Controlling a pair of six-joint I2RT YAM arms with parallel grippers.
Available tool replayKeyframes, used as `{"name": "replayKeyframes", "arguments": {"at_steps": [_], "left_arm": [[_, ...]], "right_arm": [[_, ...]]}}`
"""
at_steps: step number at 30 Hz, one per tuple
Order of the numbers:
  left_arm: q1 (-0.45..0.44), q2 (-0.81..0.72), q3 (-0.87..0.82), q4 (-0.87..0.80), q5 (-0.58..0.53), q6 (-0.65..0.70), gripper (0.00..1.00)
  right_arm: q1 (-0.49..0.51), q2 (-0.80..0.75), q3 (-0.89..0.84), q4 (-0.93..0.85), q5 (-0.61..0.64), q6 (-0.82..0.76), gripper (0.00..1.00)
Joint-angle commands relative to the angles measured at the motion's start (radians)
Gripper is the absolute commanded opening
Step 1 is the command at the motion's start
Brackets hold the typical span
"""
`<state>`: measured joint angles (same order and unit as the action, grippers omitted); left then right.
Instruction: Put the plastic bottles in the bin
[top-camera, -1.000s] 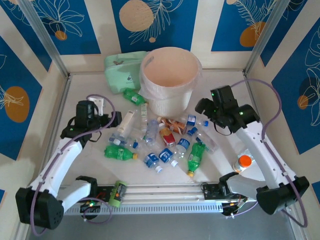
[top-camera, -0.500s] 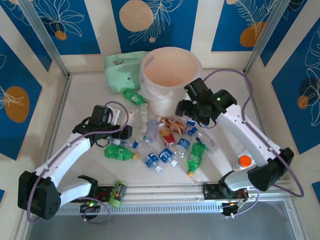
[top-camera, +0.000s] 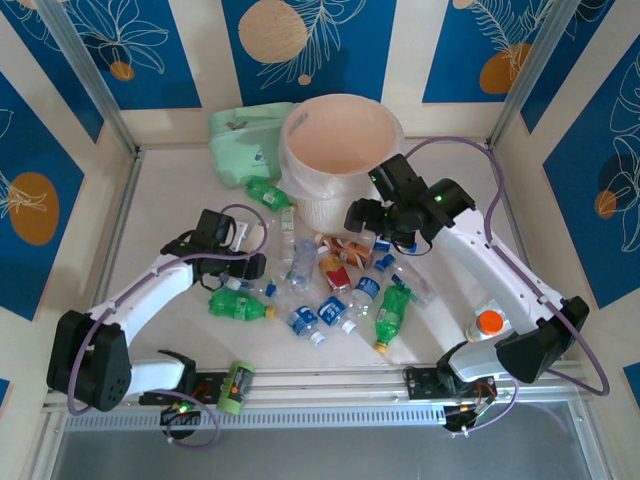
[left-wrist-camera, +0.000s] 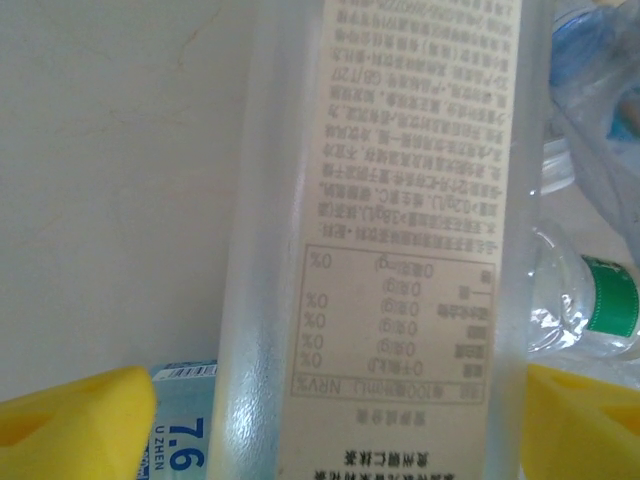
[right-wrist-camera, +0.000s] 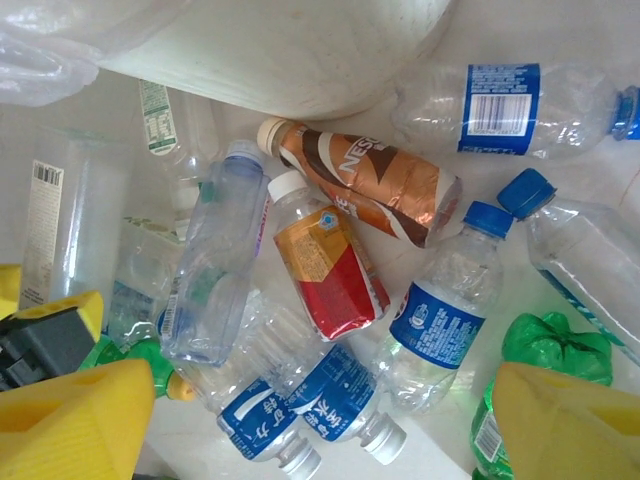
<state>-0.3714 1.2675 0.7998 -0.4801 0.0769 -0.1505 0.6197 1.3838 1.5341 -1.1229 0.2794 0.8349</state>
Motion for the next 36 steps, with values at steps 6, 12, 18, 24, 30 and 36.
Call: {"name": "replayKeyframes", "arguments": {"at_steps": [6, 12, 18, 24, 30, 36], "left_arm": [[-0.036, 0.012, 0.044, -0.001, -0.033, 0.020, 0.68], [-0.051, -0.017, 0.045, -0.001, -0.039, 0.034, 0.57], [-0.057, -0.051, 0.083, -0.021, -0.040, 0.037, 0.49], [-0.073, -0.168, 0.219, -0.061, 0.057, 0.016, 0.49], [-0.102, -0.171, 0.414, -0.098, 0.233, 0.043, 0.49], [-0.195, -0.111, 0.565, -0.179, 0.278, 0.162, 0.48]], "right_arm": [[-0.018, 0.001, -0.005, 0.046, -0.071, 0.003, 0.88], [-0.035, -0.007, -0.008, 0.057, -0.094, 0.007, 0.87], [-0.049, -0.021, 0.007, 0.064, -0.134, 0.008, 0.87], [-0.065, -0.016, 0.042, 0.161, -0.353, -0.016, 0.87], [-0.083, 0.023, 0.157, 0.255, -0.614, -0.017, 0.87], [-0.074, 0.081, 0.303, 0.240, -0.646, -0.038, 0.88]]}}
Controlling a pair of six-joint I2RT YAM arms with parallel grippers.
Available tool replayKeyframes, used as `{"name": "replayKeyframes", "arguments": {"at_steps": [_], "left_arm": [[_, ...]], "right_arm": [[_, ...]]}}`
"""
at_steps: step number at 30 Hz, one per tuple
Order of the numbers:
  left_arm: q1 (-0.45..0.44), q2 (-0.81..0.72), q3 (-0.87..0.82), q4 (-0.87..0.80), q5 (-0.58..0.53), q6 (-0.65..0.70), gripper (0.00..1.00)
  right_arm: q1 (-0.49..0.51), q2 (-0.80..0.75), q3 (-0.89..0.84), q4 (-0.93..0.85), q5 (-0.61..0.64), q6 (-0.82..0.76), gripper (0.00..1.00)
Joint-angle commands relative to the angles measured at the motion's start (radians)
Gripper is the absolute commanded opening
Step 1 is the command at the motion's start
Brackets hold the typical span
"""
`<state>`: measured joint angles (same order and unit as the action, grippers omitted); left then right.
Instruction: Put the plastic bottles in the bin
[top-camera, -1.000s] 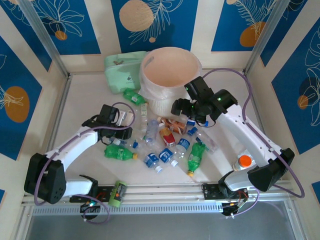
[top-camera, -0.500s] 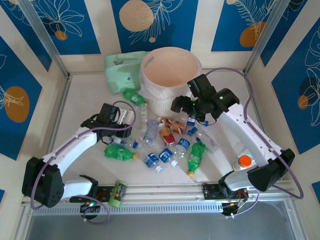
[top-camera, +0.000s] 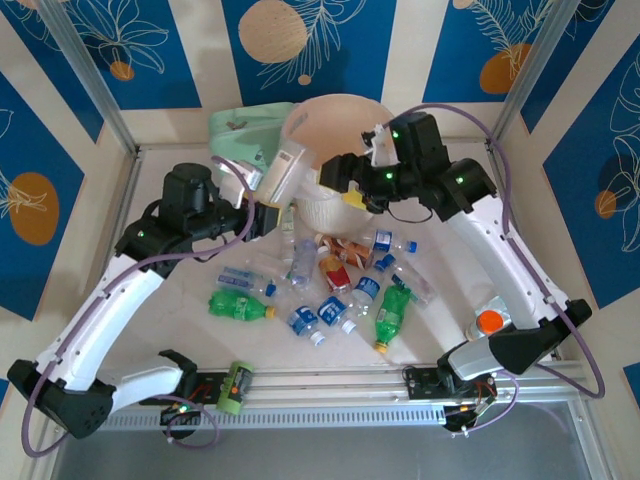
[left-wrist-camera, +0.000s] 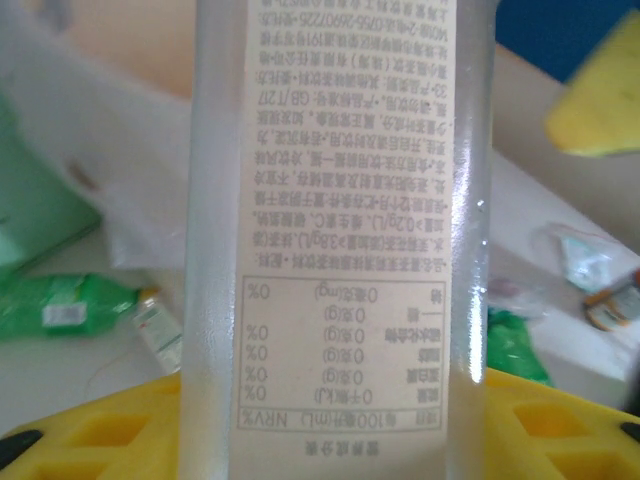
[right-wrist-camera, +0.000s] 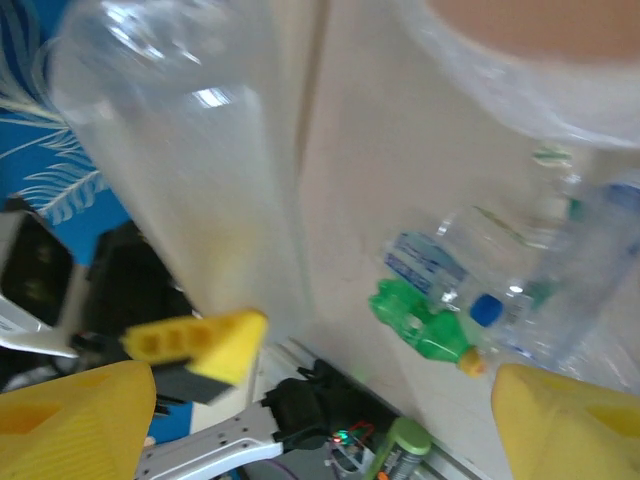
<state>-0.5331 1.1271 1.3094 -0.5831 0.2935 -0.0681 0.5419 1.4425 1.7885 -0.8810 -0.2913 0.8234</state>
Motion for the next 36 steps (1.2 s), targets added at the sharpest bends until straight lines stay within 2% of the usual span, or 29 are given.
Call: {"name": "replayKeyframes", "arguments": {"at_steps": [1, 12, 24, 27, 29, 31, 33, 36], "left_arm": [[-0.046, 0.039, 0.077, -0.088, 0.059, 0.097, 0.48], [-0.159, 0.058, 0.125, -0.108, 0.008, 0.205, 0.45], [-0.163, 0.061, 0.115, -0.079, 0.010, 0.209, 0.46], [-0.163, 0.066, 0.111, -0.062, -0.007, 0.202, 0.55], [-0.163, 0.067, 0.102, -0.046, -0.041, 0.195, 0.72], [-0.163, 0.058, 0.083, -0.019, -0.067, 0.188, 1.00], [-0.163, 0.036, 0.061, 0.024, -0.116, 0.170, 1.00], [-0.159, -0.006, 0.046, 0.106, -0.281, 0.083, 1.00]], "right_arm": [[0.003, 0.029, 0.064, -0.009, -0.072, -0.030, 0.88], [-0.006, 0.034, 0.093, -0.065, -0.024, -0.051, 0.86], [-0.046, -0.009, 0.043, -0.015, -0.087, -0.035, 0.57], [-0.062, -0.012, 0.032, 0.014, -0.117, -0.020, 0.52], [-0.071, -0.016, 0.022, 0.042, -0.136, -0.008, 0.50], [-0.083, -0.015, 0.020, 0.071, -0.153, 0.004, 0.50], [-0.104, -0.009, 0.029, 0.106, -0.164, 0.023, 0.50], [-0.161, 0.000, 0.043, 0.185, -0.162, 0.067, 0.50]]}}
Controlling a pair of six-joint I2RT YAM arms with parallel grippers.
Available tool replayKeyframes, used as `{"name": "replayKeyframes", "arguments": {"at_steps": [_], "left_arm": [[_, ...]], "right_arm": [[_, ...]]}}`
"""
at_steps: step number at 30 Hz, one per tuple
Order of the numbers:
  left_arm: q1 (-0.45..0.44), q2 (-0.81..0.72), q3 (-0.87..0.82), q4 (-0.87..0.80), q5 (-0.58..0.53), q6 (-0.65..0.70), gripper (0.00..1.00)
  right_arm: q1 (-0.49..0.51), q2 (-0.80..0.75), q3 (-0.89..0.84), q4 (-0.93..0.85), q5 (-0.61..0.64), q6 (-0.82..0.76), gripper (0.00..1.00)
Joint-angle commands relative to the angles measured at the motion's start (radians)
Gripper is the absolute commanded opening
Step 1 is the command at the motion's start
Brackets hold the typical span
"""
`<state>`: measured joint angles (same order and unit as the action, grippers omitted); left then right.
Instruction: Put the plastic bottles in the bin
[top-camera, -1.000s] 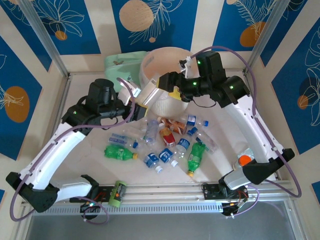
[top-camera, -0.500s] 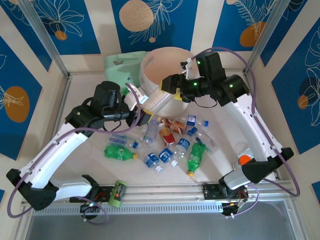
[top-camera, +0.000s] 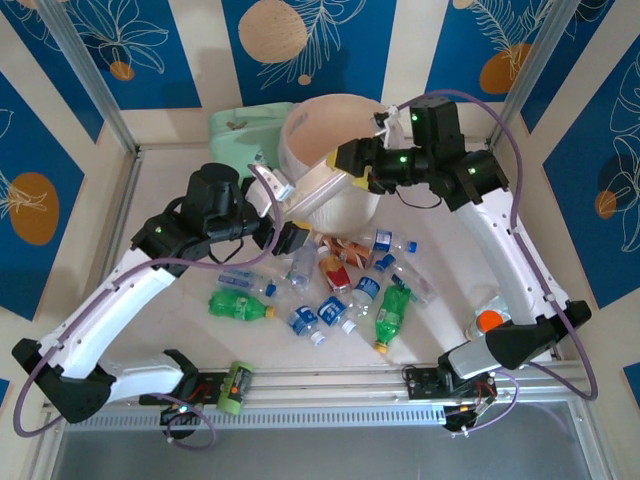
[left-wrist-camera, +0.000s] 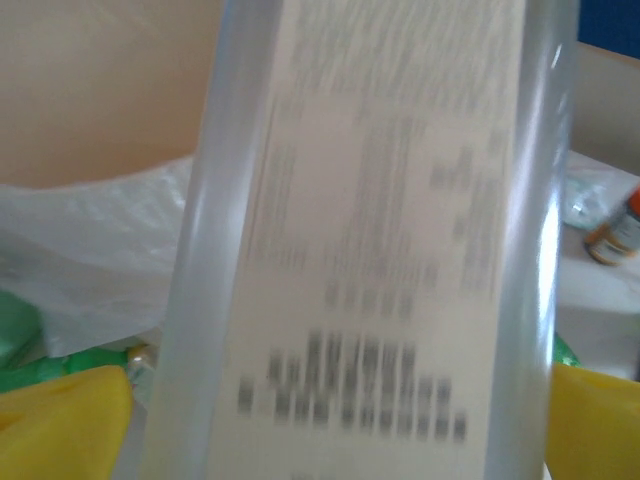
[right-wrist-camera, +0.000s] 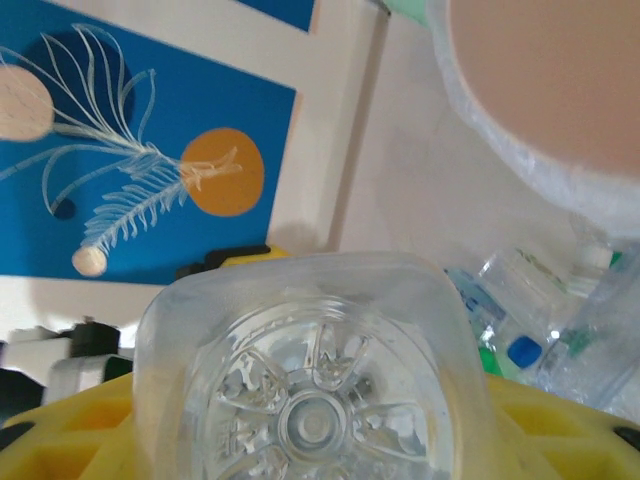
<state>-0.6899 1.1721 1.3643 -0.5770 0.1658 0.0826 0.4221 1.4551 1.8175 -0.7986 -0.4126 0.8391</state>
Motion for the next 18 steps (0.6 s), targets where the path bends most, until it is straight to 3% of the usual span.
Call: {"name": "replayKeyframes", "arguments": {"at_steps": [1, 7, 11, 18], "left_arm": [[0.004, -0.065, -0.012, 0.128, -0.194, -0.107, 1.00], [0.032, -0.064, 0.033, 0.139, -0.331, -0.310, 1.00], [0.051, -0.060, 0.005, 0.151, -0.303, -0.400, 1.00], [0.105, -0.068, -0.070, 0.164, -0.277, -0.516, 1.00]], "right_arm": [[-0.064, -0.008, 0.018, 0.134, -0.035, 0.068, 0.50], [-0.165, 0.072, 0.090, 0.228, 0.043, 0.131, 0.50], [-0.218, 0.119, 0.116, 0.254, 0.111, 0.156, 0.50], [-0.282, 0.208, 0.127, 0.299, 0.105, 0.203, 0.50]]}}
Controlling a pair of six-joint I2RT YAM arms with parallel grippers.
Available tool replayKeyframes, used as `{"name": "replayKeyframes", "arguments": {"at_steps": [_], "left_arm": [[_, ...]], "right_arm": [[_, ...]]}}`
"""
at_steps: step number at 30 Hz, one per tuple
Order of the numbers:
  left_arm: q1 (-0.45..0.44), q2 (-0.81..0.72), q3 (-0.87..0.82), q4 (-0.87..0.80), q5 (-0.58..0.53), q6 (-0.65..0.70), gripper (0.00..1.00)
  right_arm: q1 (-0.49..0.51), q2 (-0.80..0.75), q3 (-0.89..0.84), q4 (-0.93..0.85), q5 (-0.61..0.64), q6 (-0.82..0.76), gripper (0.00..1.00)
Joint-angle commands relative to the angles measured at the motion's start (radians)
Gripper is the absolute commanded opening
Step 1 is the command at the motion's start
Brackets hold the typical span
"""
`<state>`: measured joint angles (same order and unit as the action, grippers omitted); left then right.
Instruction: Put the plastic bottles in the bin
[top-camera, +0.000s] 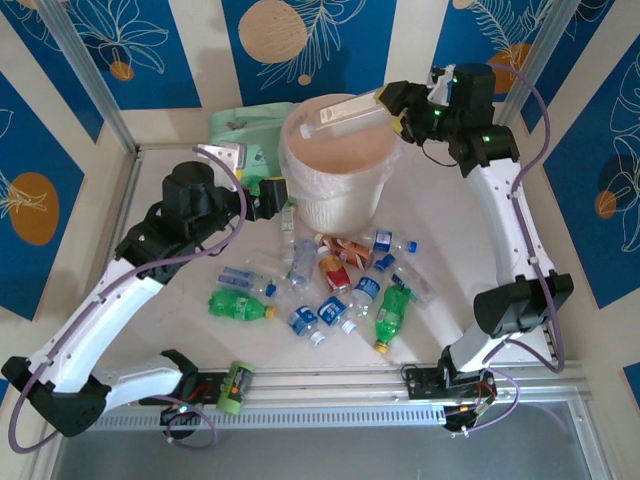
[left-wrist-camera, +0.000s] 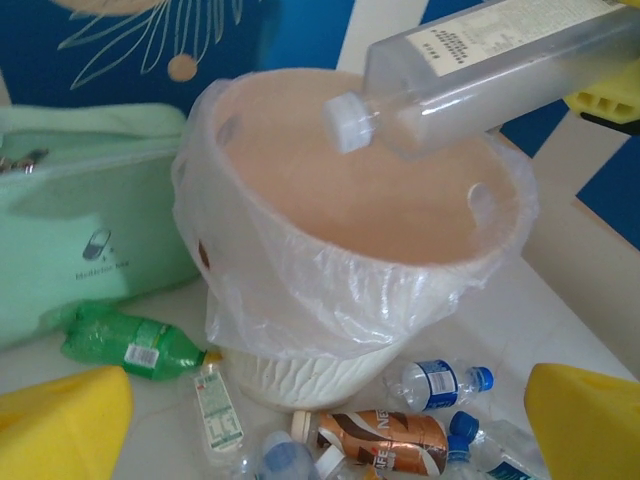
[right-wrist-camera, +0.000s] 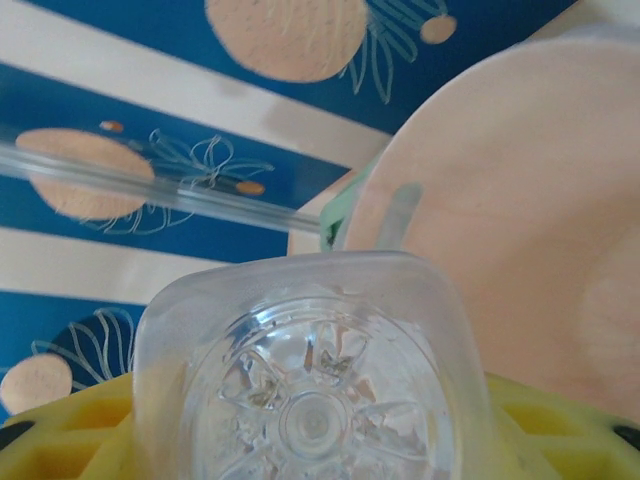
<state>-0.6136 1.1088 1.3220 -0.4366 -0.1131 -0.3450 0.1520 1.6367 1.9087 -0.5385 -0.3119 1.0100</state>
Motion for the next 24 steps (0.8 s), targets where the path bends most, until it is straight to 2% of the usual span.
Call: {"name": "replayKeyframes", "arguments": {"at_steps": [1, 9, 13, 17, 24], "left_arm": [[0.043, -0.006, -0.039, 0.029, 0.020, -0.104, 1.00], [0.153, -0.017, -0.112, 0.059, 0.118, -0.220, 0.99], [0.193, -0.015, -0.153, 0.044, 0.133, -0.287, 0.98], [0.227, -0.023, -0.188, 0.029, 0.144, -0.353, 0.98], [0.267, 0.001, -0.189, -0.074, 0.087, -0.462, 0.94]], "right_arm": [[-0.013, 0.044, 0.043, 0.038, 0.000, 0.033, 0.50], [0.008, 0.120, 0.036, 0.065, -0.026, 0.052, 0.54], [0.016, 0.131, 0.029, 0.062, -0.020, 0.049, 0.74], [0.016, 0.125, 0.032, 0.056, -0.016, 0.046, 0.82], [0.022, 0.080, 0.053, 0.020, -0.007, 0.013, 0.84]]}}
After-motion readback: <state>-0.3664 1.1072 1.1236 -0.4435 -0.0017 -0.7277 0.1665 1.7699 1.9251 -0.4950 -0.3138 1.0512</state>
